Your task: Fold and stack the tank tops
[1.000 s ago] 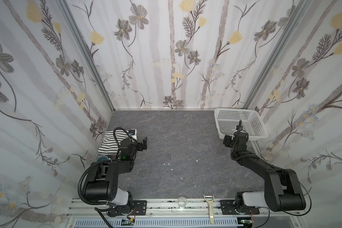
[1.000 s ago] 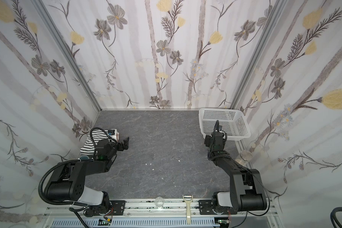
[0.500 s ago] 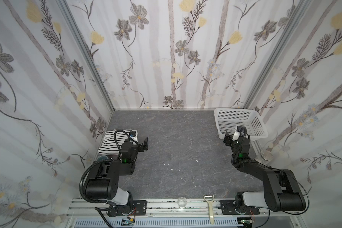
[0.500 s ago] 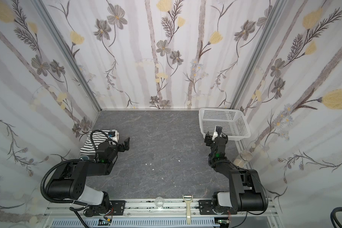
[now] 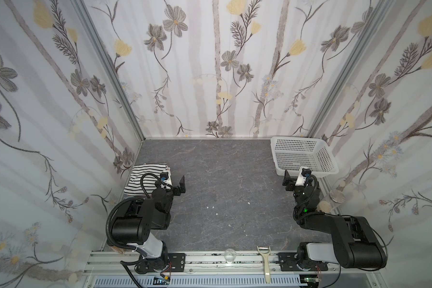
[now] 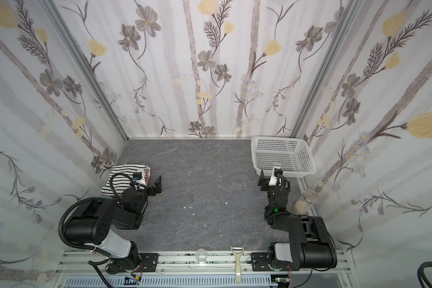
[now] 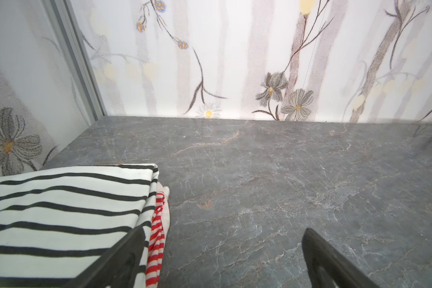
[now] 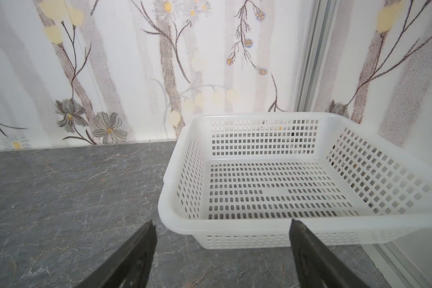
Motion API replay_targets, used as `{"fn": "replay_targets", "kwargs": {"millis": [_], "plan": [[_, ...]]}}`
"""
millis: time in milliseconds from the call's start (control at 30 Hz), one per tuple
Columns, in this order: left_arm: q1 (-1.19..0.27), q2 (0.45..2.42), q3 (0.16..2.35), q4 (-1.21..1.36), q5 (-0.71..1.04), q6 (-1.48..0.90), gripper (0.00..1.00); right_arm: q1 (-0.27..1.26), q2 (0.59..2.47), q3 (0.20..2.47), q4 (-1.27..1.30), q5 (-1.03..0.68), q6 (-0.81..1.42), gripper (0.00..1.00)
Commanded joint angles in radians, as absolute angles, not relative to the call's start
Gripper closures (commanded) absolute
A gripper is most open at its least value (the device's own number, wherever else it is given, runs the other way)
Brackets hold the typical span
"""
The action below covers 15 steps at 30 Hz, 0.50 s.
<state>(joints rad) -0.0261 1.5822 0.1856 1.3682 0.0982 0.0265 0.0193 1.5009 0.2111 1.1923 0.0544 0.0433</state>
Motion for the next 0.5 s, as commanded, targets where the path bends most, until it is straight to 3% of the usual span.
{"fn": "replay_targets", "kwargs": {"millis": [0,467], "plan": [[-0.026,1.586,0.192,1.426,0.084,0.011,0.00,0.018,1.504,0.213,1.278,0.040,0.022,0.03],[-0.027,1.585,0.193,1.425,0.084,0.009,0.00,0.018,1.505,0.212,1.281,0.040,0.022,0.00]]}}
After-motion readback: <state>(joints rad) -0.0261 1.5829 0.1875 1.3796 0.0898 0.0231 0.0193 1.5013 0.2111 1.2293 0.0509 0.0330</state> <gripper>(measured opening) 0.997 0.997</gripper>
